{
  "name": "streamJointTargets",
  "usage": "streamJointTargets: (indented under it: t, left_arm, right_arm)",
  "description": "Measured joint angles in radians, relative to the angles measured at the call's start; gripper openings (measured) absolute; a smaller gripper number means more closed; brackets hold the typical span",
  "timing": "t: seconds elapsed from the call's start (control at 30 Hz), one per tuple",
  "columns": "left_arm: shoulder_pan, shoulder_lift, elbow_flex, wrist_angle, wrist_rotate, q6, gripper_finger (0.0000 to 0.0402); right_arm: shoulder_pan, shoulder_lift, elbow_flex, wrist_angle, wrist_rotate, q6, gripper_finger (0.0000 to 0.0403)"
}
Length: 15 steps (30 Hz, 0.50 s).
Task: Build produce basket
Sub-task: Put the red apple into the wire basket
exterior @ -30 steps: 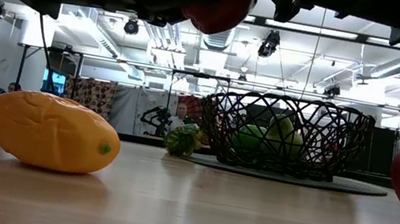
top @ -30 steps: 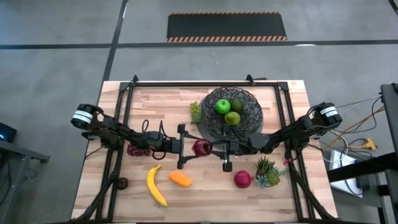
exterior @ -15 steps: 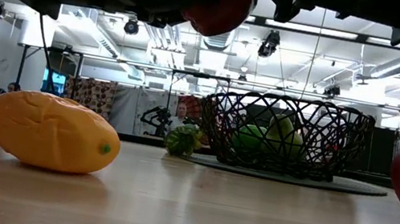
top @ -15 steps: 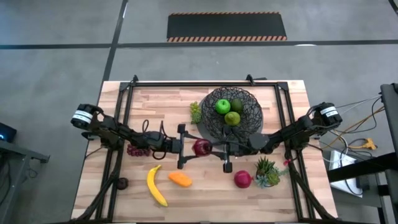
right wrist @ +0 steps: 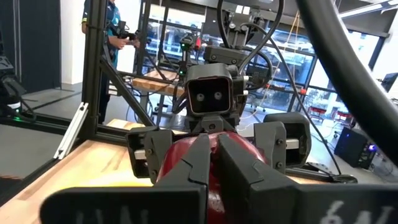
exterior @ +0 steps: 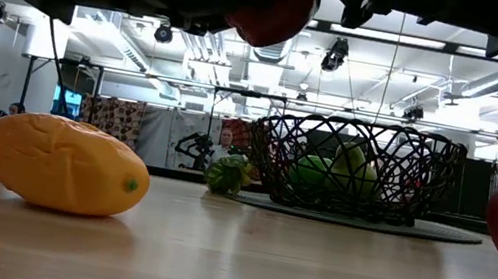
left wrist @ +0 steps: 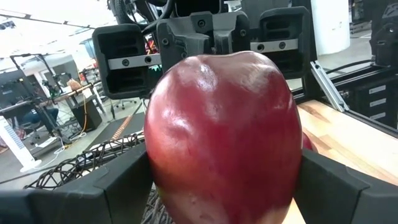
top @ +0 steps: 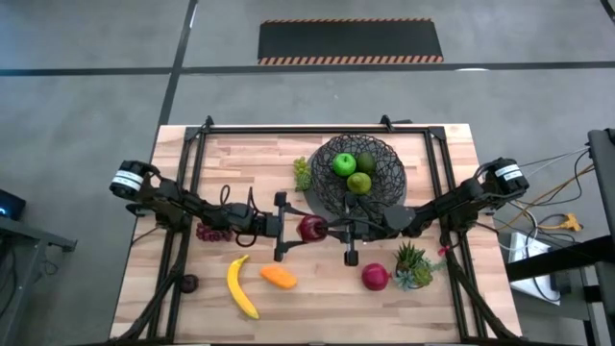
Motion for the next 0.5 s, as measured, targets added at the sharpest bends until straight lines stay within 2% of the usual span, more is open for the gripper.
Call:
streamJointTargets:
  t: [0.5]
  left_arm:
    - [0.0, 0.0, 0.0, -0.007, 0.004, 0.002, 0.0303]
  right_arm:
    - [0.0, 0.0, 0.0, -0.003, -0.002, -0.002, 0.0009]
